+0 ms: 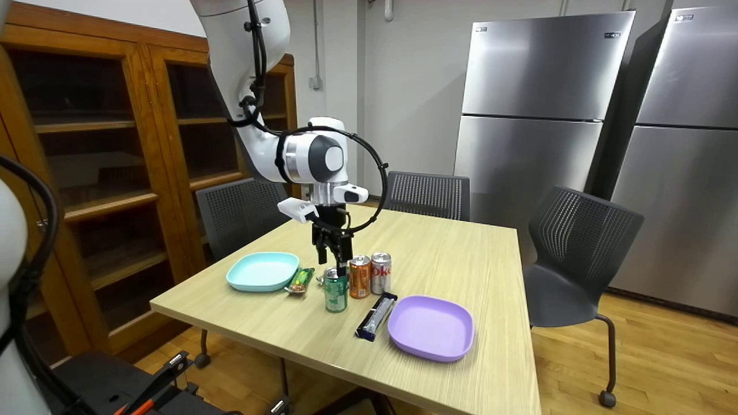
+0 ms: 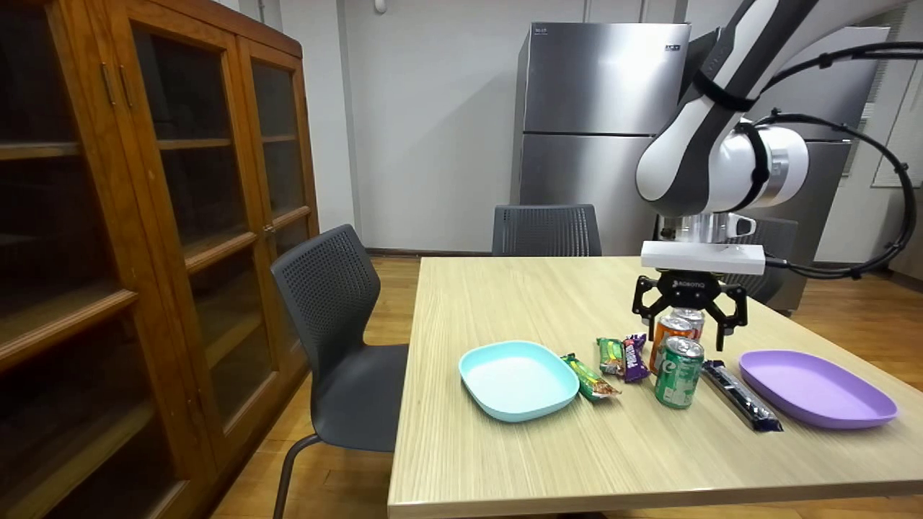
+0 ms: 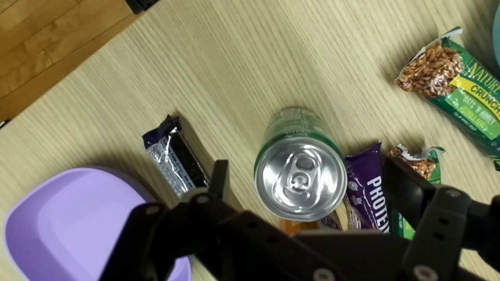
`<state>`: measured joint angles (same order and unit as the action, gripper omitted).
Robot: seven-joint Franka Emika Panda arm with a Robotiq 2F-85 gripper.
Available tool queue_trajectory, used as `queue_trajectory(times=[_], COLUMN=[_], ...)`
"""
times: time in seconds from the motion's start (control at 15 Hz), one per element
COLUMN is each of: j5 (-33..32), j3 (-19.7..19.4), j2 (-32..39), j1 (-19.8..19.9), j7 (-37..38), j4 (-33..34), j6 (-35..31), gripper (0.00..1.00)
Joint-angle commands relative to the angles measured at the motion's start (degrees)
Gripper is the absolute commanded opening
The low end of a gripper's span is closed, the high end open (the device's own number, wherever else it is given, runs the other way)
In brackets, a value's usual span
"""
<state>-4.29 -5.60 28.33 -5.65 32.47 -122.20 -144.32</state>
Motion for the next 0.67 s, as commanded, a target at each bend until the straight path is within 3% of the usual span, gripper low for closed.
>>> queue_trajectory(times=[0.0, 0.6], j5=[0.68, 0.66], j3=[-1.55, -2.67], j2=[2.76, 5.89], j1=[-1.78, -3.06], j7=[1.8, 2.53], j4=[3.26, 5.68], j6=[0.67, 1.25], gripper=[1.0, 1.0])
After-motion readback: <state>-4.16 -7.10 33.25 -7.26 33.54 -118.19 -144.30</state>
